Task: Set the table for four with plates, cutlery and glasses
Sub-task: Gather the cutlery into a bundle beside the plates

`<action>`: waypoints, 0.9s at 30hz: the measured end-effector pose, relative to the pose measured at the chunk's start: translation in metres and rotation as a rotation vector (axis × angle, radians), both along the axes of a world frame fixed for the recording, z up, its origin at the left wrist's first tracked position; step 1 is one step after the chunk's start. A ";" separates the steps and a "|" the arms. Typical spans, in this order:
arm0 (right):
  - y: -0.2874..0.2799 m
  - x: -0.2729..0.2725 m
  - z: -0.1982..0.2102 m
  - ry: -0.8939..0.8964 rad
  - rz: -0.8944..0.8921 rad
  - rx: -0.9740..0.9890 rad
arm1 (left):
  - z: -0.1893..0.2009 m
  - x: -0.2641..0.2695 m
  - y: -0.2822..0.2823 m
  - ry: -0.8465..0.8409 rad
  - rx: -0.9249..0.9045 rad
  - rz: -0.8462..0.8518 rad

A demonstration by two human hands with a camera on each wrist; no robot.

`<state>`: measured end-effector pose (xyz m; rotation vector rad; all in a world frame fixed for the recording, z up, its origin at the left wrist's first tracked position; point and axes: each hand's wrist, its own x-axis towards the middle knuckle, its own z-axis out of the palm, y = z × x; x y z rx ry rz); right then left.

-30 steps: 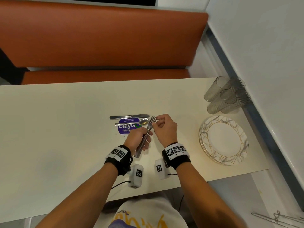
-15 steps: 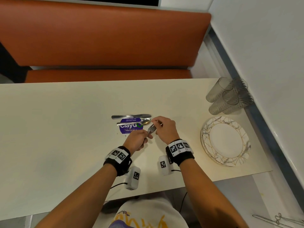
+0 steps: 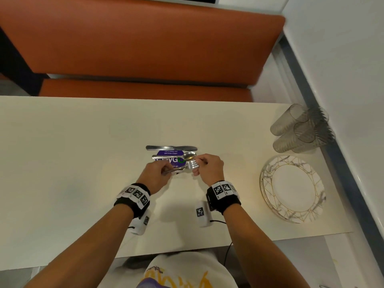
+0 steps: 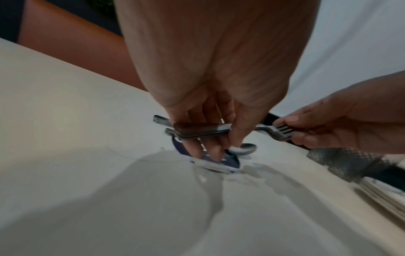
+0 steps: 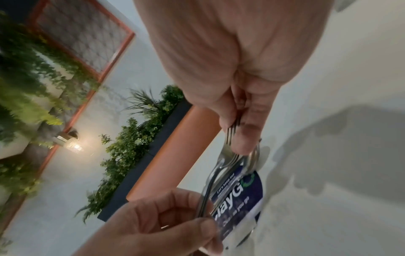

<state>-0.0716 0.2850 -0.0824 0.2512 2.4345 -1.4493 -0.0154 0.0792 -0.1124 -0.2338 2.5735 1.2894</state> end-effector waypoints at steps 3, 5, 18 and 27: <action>-0.008 0.001 -0.016 -0.101 -0.083 -0.068 | -0.011 -0.009 -0.018 0.090 -0.171 -0.014; -0.012 0.002 -0.027 -0.162 -0.124 -0.095 | -0.016 -0.014 -0.021 0.110 -0.276 -0.016; -0.013 -0.010 -0.055 -0.238 -0.252 -0.088 | -0.041 -0.019 -0.008 0.157 -0.328 0.065; -0.010 -0.012 -0.058 -0.165 -0.186 -0.004 | -0.049 -0.017 -0.010 0.190 -0.303 0.059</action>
